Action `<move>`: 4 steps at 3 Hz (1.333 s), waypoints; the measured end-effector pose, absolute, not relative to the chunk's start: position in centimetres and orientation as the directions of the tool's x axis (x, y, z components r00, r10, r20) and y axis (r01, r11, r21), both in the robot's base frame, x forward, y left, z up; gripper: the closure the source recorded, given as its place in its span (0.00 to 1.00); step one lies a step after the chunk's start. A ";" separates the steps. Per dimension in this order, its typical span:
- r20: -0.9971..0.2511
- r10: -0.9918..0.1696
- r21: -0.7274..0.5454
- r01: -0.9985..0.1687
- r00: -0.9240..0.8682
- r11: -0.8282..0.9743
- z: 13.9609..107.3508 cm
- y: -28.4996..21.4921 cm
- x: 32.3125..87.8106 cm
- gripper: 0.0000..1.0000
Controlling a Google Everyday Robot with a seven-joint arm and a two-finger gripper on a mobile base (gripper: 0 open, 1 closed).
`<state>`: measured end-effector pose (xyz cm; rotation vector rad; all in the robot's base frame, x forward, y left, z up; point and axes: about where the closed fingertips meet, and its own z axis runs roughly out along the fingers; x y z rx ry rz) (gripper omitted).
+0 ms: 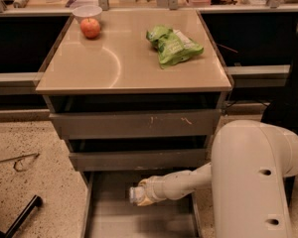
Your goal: Pick blue plastic bottle from bottom drawer and place on counter
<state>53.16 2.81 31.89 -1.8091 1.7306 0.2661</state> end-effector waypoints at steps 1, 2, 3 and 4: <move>-0.539 -0.833 -0.288 -0.957 0.124 0.044 31.9 2.8 53.2 1.00; -0.555 -0.820 -0.308 -0.950 0.142 0.044 33.1 2.9 53.0 1.00; -0.559 -0.793 -0.381 -0.924 0.244 -0.016 38.3 2.7 52.0 1.00; -0.577 -0.765 -0.464 -0.886 0.287 0.018 47.5 2.3 51.0 1.00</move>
Offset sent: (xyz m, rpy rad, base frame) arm -0.0003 -0.0035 0.0324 0.0547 -0.0568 0.0149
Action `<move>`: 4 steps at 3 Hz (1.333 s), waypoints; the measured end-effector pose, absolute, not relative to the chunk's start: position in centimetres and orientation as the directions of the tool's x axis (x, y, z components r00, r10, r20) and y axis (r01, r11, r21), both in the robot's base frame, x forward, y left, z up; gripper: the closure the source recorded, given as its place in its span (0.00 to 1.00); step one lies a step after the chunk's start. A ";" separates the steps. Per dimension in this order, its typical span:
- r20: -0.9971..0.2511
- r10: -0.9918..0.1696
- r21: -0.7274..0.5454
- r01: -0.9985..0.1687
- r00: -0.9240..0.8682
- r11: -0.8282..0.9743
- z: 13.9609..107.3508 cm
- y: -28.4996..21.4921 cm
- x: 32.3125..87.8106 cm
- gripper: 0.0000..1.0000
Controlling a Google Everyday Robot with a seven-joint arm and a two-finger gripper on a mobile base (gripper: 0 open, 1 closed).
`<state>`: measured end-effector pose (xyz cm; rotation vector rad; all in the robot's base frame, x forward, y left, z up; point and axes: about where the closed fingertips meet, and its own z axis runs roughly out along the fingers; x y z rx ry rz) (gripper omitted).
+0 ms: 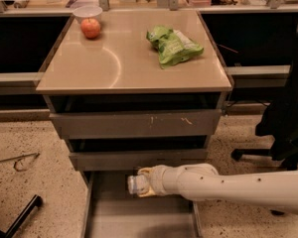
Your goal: Pick blue plastic bottle from bottom drawer and place on counter
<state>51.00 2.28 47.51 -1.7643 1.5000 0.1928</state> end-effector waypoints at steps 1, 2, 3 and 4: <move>-0.587 -0.748 -0.510 -0.859 0.309 0.045 51.4 2.6 51.3 1.00; -0.587 -0.748 -0.510 -0.859 0.310 0.045 51.4 2.6 51.3 1.00; -0.574 -0.755 -0.519 -0.854 0.317 0.035 52.4 2.7 51.2 1.00; -0.563 -0.770 -0.497 -0.868 0.299 0.027 55.5 4.7 48.9 1.00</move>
Offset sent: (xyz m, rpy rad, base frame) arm 0.0043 0.0013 0.0424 0.0302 -0.0605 -0.0133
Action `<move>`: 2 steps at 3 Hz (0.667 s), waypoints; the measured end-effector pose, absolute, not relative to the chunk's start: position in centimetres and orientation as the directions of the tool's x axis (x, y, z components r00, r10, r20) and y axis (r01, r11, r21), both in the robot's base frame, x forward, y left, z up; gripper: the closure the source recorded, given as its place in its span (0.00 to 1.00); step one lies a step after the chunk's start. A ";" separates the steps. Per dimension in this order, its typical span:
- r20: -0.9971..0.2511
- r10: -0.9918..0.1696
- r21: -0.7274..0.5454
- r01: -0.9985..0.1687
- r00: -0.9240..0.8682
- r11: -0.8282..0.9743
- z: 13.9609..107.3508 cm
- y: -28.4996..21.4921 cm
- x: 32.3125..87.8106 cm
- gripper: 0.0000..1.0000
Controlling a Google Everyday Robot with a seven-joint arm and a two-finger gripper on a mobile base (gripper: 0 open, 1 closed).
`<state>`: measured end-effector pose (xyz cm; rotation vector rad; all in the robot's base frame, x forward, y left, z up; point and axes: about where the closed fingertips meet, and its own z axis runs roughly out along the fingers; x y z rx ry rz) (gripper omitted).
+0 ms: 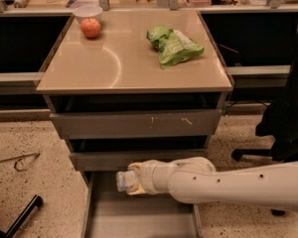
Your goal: Pick blue plastic bottle from bottom drawer and place on counter
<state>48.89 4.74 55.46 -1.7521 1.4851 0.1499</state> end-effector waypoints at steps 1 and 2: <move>-0.545 -0.791 -0.410 -0.911 0.277 -0.036 56.4 7.9 43.3 1.00; -0.515 -0.790 -0.443 -0.892 0.332 -0.086 58.6 9.6 42.4 1.00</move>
Offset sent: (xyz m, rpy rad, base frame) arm -0.0467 0.0268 0.0072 -0.0425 0.0825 0.0293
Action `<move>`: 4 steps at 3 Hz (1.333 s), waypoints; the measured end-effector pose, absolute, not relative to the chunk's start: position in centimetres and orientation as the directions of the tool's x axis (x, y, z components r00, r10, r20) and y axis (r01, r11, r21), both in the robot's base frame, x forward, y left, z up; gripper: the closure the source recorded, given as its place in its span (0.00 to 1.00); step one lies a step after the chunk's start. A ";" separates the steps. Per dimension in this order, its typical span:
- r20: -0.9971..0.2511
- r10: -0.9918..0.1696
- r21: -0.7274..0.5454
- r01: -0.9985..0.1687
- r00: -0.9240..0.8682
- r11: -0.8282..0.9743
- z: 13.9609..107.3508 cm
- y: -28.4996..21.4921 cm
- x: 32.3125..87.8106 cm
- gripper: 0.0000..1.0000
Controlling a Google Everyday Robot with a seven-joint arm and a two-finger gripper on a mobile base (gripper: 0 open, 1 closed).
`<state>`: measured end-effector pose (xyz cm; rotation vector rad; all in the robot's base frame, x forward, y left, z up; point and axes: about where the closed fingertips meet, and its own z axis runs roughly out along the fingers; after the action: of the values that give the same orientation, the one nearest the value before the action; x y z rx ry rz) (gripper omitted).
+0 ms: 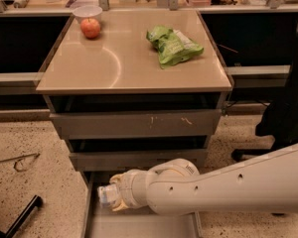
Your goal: Pick blue plastic bottle from bottom drawer and place on counter
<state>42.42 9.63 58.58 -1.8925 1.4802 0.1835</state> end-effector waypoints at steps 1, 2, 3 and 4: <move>-0.515 -0.790 -0.445 -0.892 0.332 -0.085 58.6 9.6 42.5 1.00; -0.496 -0.796 -0.509 -0.859 0.347 -0.057 61.7 8.7 43.4 1.00; -0.439 -0.825 -0.654 -0.757 0.355 0.022 68.5 4.8 45.1 1.00; -0.402 -0.831 -0.707 -0.707 0.386 0.014 71.7 4.8 45.0 1.00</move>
Offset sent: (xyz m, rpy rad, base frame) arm 0.0210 -0.0240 0.0851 0.0191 -0.2025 -0.0841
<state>44.97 4.75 71.72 -1.7264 1.3584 -0.1688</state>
